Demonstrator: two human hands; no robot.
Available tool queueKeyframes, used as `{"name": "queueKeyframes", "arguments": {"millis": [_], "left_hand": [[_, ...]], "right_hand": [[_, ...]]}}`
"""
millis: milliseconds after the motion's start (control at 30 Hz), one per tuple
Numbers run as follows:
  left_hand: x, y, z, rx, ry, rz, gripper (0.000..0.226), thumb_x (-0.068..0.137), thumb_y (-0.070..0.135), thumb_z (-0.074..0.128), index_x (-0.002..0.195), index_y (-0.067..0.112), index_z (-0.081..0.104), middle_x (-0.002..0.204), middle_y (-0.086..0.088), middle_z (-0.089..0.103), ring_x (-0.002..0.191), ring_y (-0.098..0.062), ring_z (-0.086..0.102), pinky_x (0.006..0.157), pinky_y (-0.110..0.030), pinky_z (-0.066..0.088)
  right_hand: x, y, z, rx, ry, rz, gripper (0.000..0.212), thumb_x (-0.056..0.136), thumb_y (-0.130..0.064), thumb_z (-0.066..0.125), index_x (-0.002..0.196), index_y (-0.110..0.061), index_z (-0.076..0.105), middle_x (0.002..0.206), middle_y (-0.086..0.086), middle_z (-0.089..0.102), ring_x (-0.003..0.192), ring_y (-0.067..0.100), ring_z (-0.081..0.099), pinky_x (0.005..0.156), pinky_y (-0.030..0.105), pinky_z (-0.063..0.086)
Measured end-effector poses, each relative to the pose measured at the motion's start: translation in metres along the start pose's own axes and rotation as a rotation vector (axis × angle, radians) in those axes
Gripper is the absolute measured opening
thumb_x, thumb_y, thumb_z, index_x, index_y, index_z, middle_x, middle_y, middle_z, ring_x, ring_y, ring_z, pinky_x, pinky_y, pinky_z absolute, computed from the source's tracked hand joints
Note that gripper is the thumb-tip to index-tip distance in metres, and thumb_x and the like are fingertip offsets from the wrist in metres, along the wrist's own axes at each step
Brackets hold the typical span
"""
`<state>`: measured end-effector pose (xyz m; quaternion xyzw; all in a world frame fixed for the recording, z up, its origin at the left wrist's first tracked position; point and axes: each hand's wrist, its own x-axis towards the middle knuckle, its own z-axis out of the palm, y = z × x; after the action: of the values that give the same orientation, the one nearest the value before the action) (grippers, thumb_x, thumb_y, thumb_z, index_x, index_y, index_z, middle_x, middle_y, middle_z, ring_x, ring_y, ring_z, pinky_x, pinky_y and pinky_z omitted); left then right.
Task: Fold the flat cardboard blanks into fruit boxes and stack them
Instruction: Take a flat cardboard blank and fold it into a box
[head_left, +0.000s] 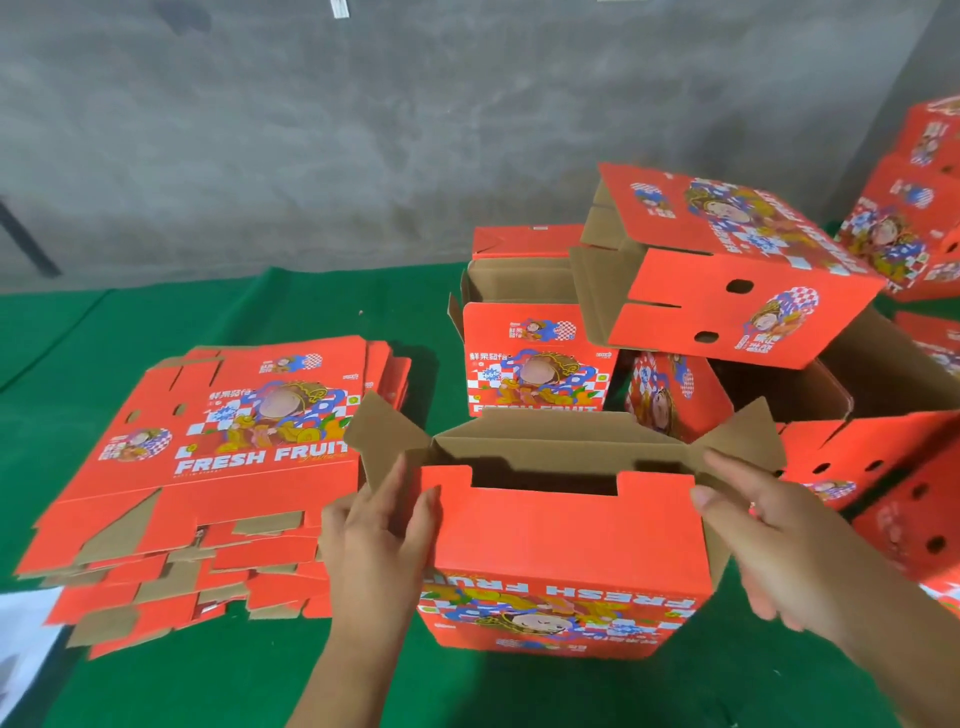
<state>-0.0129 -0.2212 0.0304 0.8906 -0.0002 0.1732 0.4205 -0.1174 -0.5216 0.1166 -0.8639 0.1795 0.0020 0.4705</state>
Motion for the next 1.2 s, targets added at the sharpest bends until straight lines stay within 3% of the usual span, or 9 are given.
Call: {"name": "queueKeyframes", "arguments": {"millis": [100, 200, 267, 333, 433, 533, 867, 1000, 1200], "left_hand": [[-0.004, 0.005, 0.007, 0.037, -0.046, 0.084, 0.053, 0.092, 0.026, 0.075, 0.143, 0.023, 0.061, 0.122, 0.002, 0.07, 0.106, -0.019, 0.039, 0.097, -0.043, 0.041], [-0.007, 0.006, 0.011, 0.071, -0.002, 0.218, 0.056, 0.092, 0.011, 0.073, 0.145, 0.014, 0.057, 0.148, -0.005, 0.057, 0.117, -0.028, 0.046, 0.105, -0.043, 0.041], [-0.004, 0.004, 0.012, 0.069, 0.025, 0.278, 0.056, 0.092, 0.003, 0.07, 0.146, 0.012, 0.056, 0.151, -0.007, 0.053, 0.119, -0.031, 0.048, 0.107, -0.042, 0.039], [-0.004, 0.004, 0.011, 0.087, 0.032, 0.361, 0.058, 0.089, -0.006, 0.065, 0.143, 0.011, 0.059, 0.152, -0.003, 0.052, 0.116, -0.027, 0.051, 0.105, -0.032, 0.034], [-0.008, 0.007, 0.011, 0.023, 0.005, 0.454, 0.037, 0.088, -0.001, 0.054, 0.11, 0.024, 0.07, 0.146, 0.014, 0.057, 0.118, -0.014, 0.055, 0.1, -0.03, 0.036], [-0.01, 0.007, 0.011, 0.008, -0.06, 0.445, 0.033, 0.08, -0.001, 0.055, 0.087, 0.029, 0.043, 0.126, 0.023, 0.058, 0.113, -0.022, 0.059, 0.086, -0.04, 0.04], [0.014, 0.017, 0.021, 0.124, -0.352, 0.466, 0.049, 0.098, 0.059, 0.05, 0.137, 0.03, 0.049, 0.115, 0.01, 0.047, 0.109, -0.017, 0.049, 0.096, -0.034, 0.039], [0.0, 0.014, 0.037, 0.041, -0.27, 0.4, 0.031, 0.099, 0.028, 0.047, 0.13, 0.031, 0.043, 0.119, 0.013, 0.04, 0.112, -0.02, 0.046, 0.098, -0.033, 0.035], [-0.012, 0.018, 0.049, 0.212, -0.282, 0.433, 0.062, 0.092, 0.012, 0.043, 0.153, 0.025, 0.047, 0.119, 0.0, 0.038, 0.102, -0.025, 0.042, 0.092, -0.044, 0.043]], "right_hand": [[0.003, -0.008, 0.014, -0.025, 0.165, -0.18, 0.041, 0.097, -0.043, 0.054, 0.135, -0.055, 0.048, 0.052, -0.001, 0.064, 0.043, 0.008, 0.058, 0.051, 0.022, 0.045], [0.004, -0.01, 0.042, -0.211, 0.198, -0.365, 0.05, 0.096, -0.036, 0.062, 0.143, -0.05, 0.051, 0.111, -0.022, 0.073, 0.094, -0.003, 0.067, 0.085, 0.028, 0.055], [0.008, -0.004, 0.061, -0.46, 0.154, -0.458, 0.068, 0.099, -0.035, 0.062, 0.159, -0.041, 0.031, 0.161, -0.018, 0.037, 0.148, 0.002, 0.035, 0.119, 0.033, 0.034], [0.016, 0.002, 0.074, -0.648, 0.13, -0.436, 0.073, 0.103, -0.05, 0.045, 0.163, -0.043, 0.004, 0.171, -0.016, 0.001, 0.158, 0.006, 0.003, 0.124, 0.033, 0.014], [0.03, 0.012, 0.084, -0.703, 0.161, -0.289, 0.07, 0.099, -0.066, 0.015, 0.158, -0.047, -0.019, 0.168, -0.012, -0.024, 0.159, 0.012, 0.002, 0.124, 0.034, 0.015], [0.041, 0.021, 0.093, -0.746, 0.116, -0.224, 0.075, 0.096, -0.07, 0.014, 0.155, -0.047, -0.026, 0.162, -0.006, -0.042, 0.155, 0.019, 0.016, 0.12, 0.037, 0.023], [0.04, 0.051, 0.094, -0.709, 0.083, -0.118, 0.09, 0.088, -0.08, 0.019, 0.146, -0.047, -0.041, 0.155, -0.007, -0.05, 0.132, 0.03, 0.047, 0.106, 0.043, 0.036], [0.041, 0.053, 0.091, -0.607, 0.176, -0.135, 0.112, 0.079, -0.078, 0.051, 0.152, -0.05, -0.03, 0.168, -0.001, -0.019, 0.116, 0.034, 0.064, 0.095, 0.041, 0.051], [0.055, 0.052, 0.08, -0.56, 0.272, -0.143, 0.115, 0.083, -0.057, 0.067, 0.152, -0.055, -0.025, 0.163, 0.009, -0.003, 0.078, 0.027, 0.07, 0.072, 0.035, 0.057]]}}
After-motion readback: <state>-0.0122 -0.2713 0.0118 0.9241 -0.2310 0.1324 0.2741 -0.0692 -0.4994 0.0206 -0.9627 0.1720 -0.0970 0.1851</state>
